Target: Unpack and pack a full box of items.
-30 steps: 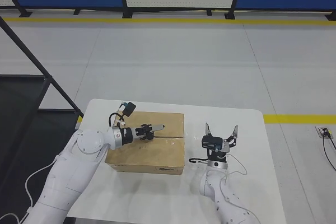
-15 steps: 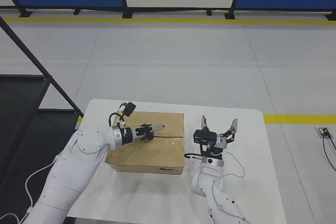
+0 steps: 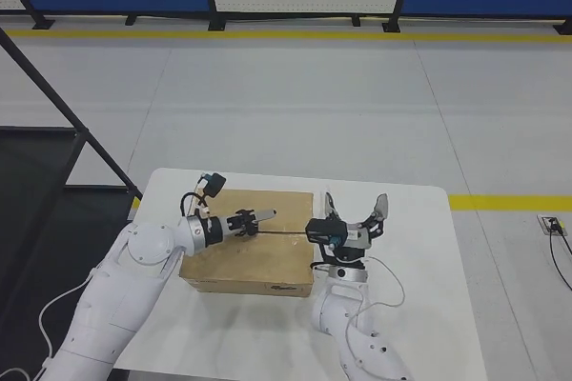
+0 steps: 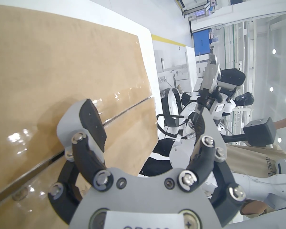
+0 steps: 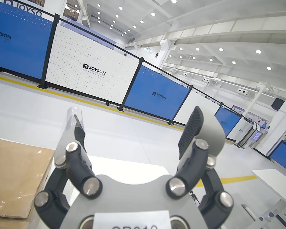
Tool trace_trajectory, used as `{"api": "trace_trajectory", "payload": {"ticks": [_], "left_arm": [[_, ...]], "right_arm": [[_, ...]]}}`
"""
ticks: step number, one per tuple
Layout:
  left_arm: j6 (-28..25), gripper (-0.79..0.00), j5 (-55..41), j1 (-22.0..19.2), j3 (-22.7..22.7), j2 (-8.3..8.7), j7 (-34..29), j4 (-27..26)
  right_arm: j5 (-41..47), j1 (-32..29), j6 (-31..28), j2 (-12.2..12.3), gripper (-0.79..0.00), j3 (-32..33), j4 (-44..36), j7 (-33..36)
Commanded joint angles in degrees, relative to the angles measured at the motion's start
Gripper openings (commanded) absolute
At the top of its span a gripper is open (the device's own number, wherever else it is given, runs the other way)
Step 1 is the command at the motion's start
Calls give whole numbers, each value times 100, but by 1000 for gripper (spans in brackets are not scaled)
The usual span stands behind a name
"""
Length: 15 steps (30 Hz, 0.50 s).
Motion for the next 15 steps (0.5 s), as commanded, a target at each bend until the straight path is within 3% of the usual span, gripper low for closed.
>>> {"api": "trace_trajectory", "payload": {"ticks": [1, 15], "left_arm": [[26, 0, 42, 68, -135, 38, 33, -73], [301, 0, 350, 626, -970, 278, 177, -636]], "right_arm": [[-43, 4, -18, -14, 0, -1, 2, 27], [-547, 83, -196, -115, 0, -26, 11, 266]]}}
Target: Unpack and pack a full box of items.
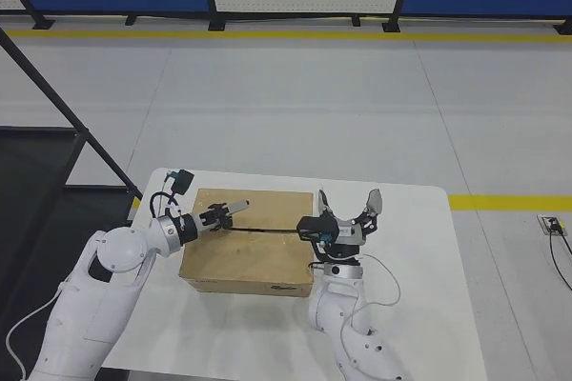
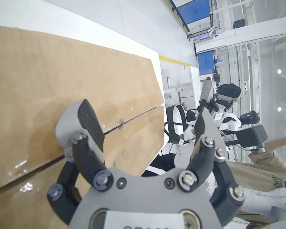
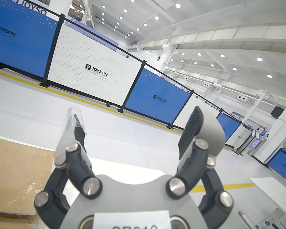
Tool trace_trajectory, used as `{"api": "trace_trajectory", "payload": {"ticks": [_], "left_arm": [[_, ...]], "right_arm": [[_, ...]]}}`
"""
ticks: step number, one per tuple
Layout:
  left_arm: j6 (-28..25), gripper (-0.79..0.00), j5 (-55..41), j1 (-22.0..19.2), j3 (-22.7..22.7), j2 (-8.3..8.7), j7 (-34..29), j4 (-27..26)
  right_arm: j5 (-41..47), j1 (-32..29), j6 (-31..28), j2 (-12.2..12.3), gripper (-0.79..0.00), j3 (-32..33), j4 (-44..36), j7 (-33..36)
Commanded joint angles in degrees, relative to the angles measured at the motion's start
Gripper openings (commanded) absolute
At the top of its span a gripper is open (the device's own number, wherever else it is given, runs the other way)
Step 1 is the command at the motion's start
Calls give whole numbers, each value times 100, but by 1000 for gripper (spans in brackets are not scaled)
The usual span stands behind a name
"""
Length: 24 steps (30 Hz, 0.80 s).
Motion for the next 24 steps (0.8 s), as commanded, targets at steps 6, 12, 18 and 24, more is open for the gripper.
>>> {"api": "trace_trajectory", "payload": {"ticks": [6, 12, 18, 24], "left_arm": [[61, 0, 42, 322, -377, 95, 80, -236], [64, 0, -29, 500, -564, 142, 78, -364], [65, 0, -53, 556, -589, 158, 74, -424], [48, 0, -76, 591, -614, 171, 86, -443]], "right_arm": [[-481, 107, -82, -74, 0, -135, 29, 271], [-881, 233, -191, -162, 0, -308, 84, 573], [-1200, 353, -289, -261, 0, -485, 169, 850], [-1396, 424, -320, -352, 0, -607, 284, 991]]}}
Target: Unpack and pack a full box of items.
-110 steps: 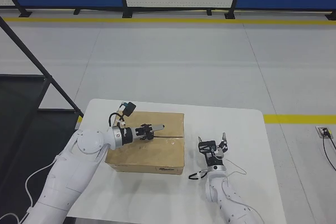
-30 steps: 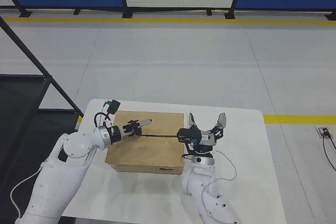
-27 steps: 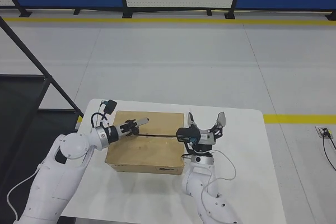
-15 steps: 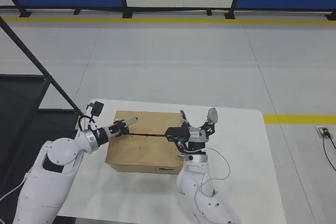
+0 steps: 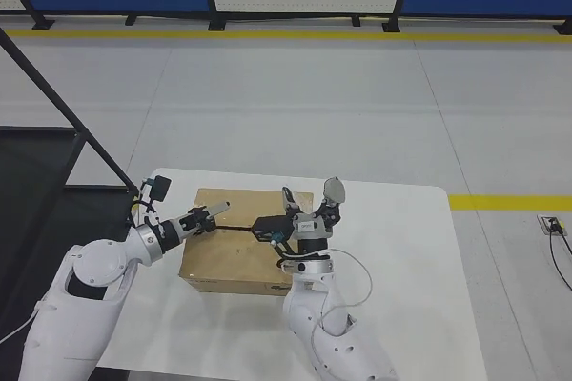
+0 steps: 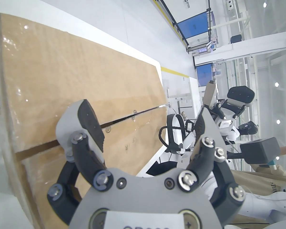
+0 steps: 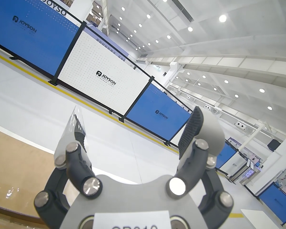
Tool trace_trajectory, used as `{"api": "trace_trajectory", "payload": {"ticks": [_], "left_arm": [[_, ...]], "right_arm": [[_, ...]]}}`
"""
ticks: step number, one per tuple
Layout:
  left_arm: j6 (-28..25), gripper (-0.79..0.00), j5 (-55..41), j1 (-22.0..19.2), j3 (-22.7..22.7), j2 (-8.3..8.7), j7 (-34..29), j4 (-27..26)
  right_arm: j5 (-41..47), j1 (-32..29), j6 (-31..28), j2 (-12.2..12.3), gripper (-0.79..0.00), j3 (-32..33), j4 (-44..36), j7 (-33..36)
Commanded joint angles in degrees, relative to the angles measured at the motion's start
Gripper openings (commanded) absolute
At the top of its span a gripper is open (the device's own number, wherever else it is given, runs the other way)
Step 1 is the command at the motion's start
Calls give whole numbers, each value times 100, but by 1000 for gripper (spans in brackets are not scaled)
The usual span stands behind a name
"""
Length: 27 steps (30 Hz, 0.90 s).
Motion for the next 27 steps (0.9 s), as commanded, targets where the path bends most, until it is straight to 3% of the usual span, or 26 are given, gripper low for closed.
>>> {"api": "trace_trajectory", "payload": {"ticks": [1, 9, 27], "left_arm": [[-4, 0, -1, 12, -11, 5, 11, -5], [-23, 0, -26, 179, -194, 41, 221, -165], [19, 0, -82, 1095, -1105, 191, 713, -851]], "right_arm": [[-45, 15, -16, -24, 0, -29, 27, 22], [-284, 83, -25, -134, 0, -139, 164, 131], [-722, 356, -54, -386, 0, -309, 594, 308]]}}
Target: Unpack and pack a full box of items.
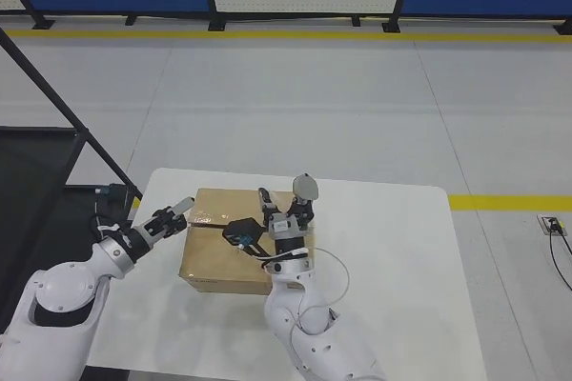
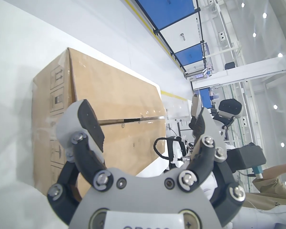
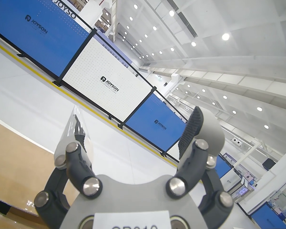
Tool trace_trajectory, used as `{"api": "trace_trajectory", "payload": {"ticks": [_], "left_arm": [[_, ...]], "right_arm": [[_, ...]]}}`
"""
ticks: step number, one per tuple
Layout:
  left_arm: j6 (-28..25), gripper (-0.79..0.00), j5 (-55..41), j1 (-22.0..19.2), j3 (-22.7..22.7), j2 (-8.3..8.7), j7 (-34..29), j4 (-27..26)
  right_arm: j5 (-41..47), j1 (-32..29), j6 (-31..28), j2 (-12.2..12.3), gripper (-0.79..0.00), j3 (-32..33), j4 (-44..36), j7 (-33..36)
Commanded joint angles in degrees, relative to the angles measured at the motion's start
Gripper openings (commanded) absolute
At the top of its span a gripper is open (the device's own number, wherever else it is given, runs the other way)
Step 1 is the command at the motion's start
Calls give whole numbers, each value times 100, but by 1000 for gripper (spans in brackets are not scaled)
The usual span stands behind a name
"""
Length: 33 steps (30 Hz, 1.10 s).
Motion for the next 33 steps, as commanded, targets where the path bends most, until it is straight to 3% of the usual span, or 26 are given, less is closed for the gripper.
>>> {"api": "trace_trajectory", "payload": {"ticks": [1, 12, 27, 33], "left_arm": [[-13, 0, -21, 71, -54, 7, 39, -24], [-95, 0, -157, 498, -392, 47, 239, -218], [-177, 0, -228, 616, -468, 66, 293, -253], [-187, 0, -200, 821, -794, 92, 583, -327]], "right_arm": [[-35, 40, -15, -31, 0, -29, 59, 23], [-177, 323, -39, -257, 0, -274, 545, 131], [-344, 628, -62, -564, 0, -517, 1250, 260], [-371, 739, -29, -691, 0, -595, 1518, 282]]}}
